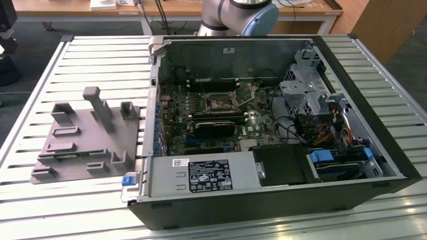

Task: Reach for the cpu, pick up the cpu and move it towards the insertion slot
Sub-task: 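Pick up the cpu and move it towards the insertion slot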

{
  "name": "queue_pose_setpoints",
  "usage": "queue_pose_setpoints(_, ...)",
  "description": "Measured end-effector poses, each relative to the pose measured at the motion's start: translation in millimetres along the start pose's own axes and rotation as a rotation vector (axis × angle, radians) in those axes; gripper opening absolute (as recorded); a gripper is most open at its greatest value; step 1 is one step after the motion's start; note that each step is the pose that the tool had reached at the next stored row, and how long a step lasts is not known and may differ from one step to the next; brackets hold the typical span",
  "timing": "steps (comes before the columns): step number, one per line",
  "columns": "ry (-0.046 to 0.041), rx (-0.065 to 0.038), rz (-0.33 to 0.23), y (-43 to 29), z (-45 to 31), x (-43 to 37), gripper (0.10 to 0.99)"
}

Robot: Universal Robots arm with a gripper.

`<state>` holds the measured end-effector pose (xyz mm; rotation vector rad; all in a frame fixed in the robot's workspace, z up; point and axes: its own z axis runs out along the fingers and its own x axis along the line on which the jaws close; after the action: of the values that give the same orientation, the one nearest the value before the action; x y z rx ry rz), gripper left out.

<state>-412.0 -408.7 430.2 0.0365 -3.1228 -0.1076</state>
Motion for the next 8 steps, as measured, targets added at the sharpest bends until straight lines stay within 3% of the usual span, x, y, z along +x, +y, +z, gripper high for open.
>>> queue_pose_setpoints(8,0.0000,0.000,0.000,-0.1,-2.2,-11.2,0.545)
